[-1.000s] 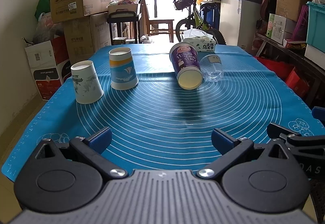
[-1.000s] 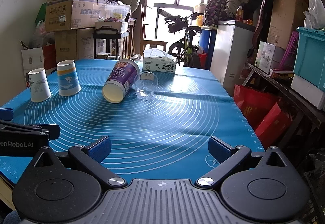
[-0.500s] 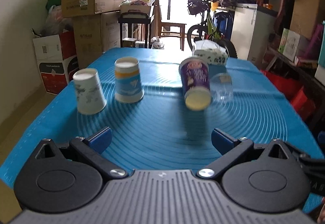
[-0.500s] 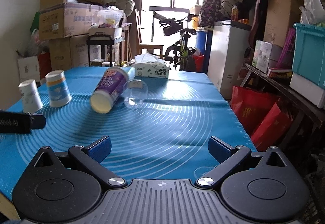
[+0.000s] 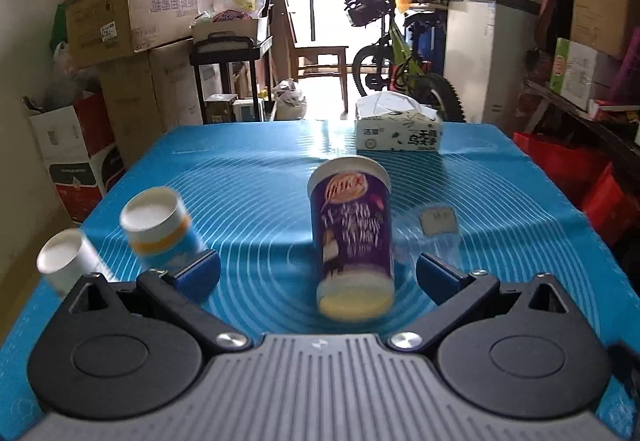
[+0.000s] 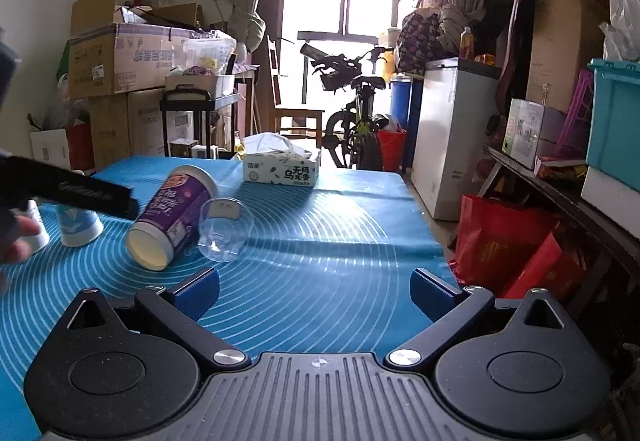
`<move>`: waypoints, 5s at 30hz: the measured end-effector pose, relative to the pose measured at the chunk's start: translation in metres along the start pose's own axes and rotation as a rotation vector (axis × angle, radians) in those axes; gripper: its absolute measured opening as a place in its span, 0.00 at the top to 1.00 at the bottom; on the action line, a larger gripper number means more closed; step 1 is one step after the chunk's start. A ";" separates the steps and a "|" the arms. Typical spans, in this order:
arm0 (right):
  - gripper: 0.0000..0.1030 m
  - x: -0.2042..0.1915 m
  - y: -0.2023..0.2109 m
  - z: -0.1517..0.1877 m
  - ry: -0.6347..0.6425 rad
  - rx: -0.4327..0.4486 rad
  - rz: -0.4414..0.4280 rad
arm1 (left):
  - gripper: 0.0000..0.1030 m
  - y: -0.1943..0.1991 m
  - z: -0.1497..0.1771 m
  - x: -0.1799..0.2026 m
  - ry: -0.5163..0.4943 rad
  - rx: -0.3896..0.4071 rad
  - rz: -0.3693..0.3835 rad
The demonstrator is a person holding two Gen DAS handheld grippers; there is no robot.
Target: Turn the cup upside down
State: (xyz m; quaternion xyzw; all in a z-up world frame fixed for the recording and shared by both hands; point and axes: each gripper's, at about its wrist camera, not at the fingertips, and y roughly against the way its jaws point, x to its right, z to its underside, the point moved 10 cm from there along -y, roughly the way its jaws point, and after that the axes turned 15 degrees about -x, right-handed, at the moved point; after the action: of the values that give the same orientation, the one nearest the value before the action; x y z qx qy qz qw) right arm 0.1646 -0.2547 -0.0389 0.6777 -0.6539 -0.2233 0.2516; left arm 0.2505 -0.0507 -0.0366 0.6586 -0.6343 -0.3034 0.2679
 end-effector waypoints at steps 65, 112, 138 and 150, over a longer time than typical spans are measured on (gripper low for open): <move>0.00 -0.045 0.033 0.039 0.001 -0.107 -0.079 | 0.25 0.045 0.108 -0.017 -0.030 -0.108 0.179; 0.00 -0.178 0.053 -0.013 0.947 -0.004 0.108 | 0.05 0.082 0.109 -0.110 0.120 0.023 0.098; 0.04 -0.283 0.004 0.107 2.642 0.096 0.381 | 0.05 0.068 0.128 -0.194 0.179 -0.054 -0.065; 0.37 -0.297 -0.006 0.123 2.669 0.136 0.278 | 0.05 0.064 0.129 -0.195 0.171 -0.070 -0.051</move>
State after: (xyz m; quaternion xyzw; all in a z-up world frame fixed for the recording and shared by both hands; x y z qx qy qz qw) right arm 0.0781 0.0361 -0.1453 0.3152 0.0169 0.6633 0.6786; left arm 0.1099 0.1447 -0.0643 0.6882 -0.5811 -0.2748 0.3365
